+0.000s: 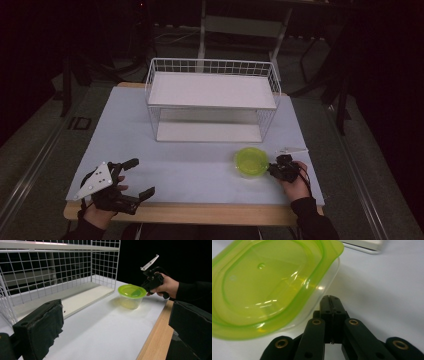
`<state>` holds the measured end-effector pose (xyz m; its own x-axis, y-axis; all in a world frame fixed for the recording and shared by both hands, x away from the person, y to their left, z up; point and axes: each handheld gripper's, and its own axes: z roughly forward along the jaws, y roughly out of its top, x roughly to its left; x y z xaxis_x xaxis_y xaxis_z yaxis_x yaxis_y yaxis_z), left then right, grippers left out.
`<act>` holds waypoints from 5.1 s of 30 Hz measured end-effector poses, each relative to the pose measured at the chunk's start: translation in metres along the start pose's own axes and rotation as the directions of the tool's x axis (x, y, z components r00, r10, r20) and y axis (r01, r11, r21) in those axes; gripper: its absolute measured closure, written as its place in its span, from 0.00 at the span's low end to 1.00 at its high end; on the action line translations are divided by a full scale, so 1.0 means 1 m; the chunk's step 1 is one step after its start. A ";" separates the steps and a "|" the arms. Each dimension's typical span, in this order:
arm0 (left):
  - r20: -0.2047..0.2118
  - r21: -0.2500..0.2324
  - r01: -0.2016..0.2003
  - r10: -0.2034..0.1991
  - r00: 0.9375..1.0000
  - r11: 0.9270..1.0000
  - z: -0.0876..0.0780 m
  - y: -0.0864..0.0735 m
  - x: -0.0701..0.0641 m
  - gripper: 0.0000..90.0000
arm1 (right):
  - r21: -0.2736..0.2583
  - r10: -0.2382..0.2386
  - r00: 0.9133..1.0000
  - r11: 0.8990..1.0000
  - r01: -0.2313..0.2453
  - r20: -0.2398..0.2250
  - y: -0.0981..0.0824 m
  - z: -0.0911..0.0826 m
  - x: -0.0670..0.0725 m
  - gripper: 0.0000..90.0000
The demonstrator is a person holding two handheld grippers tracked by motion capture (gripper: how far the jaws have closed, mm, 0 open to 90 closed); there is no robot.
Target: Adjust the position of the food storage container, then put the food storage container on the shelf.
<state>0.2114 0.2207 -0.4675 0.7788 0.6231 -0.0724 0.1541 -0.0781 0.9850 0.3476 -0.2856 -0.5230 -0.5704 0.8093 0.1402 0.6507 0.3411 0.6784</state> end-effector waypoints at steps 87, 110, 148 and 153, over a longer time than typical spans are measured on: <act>0.077 0.215 0.077 -0.095 0.993 0.974 0.046 0.044 0.010 0.01 | -0.256 -0.262 0.954 0.942 0.220 -0.144 0.067 -0.042 0.121 0.17; -0.086 0.405 0.378 -0.377 0.922 0.833 0.127 0.016 0.035 0.13 | -0.032 0.192 0.959 0.979 -0.203 -0.208 0.076 0.016 0.112 0.28; -0.210 0.440 0.577 -0.546 0.811 0.688 0.126 0.018 0.024 0.90 | -0.039 0.179 0.972 0.982 -0.187 -0.150 0.081 0.004 0.151 0.89; -0.196 0.427 0.573 -0.547 0.814 0.700 0.120 0.037 0.022 0.90 | -0.077 0.143 0.979 0.985 -0.155 -0.144 0.090 -0.010 0.156 0.89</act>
<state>0.3073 0.1384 -0.4517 0.4303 0.7022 -0.5673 0.8137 -0.0295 0.5806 0.3119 -0.1336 -0.4326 -0.5378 0.7723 0.3381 0.6908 0.1738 0.7019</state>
